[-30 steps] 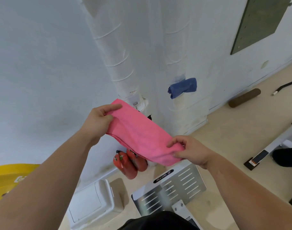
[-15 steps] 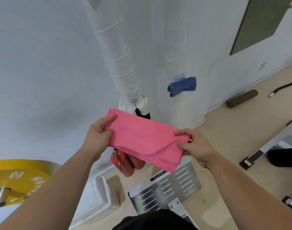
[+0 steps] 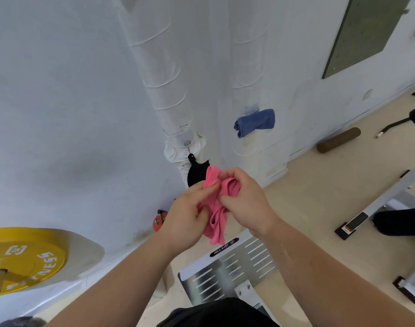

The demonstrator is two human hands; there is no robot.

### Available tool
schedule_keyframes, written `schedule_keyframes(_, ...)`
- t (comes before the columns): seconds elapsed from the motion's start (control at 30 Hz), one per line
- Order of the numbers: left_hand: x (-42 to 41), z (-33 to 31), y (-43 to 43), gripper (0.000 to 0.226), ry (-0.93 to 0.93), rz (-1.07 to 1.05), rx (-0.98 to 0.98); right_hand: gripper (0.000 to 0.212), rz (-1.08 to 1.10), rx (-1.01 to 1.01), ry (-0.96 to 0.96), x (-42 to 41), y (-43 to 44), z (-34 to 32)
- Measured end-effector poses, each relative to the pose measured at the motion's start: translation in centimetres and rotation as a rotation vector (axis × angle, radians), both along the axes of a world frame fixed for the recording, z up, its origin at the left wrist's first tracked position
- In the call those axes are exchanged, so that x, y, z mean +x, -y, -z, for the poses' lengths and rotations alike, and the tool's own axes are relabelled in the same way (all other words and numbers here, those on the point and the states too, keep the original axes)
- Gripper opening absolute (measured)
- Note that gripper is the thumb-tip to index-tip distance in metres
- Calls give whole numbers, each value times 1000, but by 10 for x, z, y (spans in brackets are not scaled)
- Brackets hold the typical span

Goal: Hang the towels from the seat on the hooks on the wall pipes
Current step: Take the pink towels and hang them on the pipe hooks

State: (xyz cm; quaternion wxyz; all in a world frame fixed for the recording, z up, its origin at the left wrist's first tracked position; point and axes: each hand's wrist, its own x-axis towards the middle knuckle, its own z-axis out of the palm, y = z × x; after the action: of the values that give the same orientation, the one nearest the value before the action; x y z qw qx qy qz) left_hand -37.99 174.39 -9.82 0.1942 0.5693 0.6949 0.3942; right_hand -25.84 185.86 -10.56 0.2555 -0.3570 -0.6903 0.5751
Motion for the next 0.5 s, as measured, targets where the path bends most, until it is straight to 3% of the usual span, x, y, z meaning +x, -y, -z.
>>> schedule_keyframes(0.13, 9, -1, -1, 45, 98, -10, 13, 38, 100, -50, -65, -1, 6, -3)
schedule_keyframes(0.37, 9, -7, 1, 78, 65, -48, 23, 35, 48, -239, -176, -1, 10, -3)
schedule_keyframes(0.43, 3, -8, 1, 80, 118, -66, 38, 42, 11, -108, -175, 5, 8, -4)
schedule_keyframes(0.5, -4, -13, 0, 79, 329, -129, -7, 61, -54, 143, -93, 14, 2, -5)
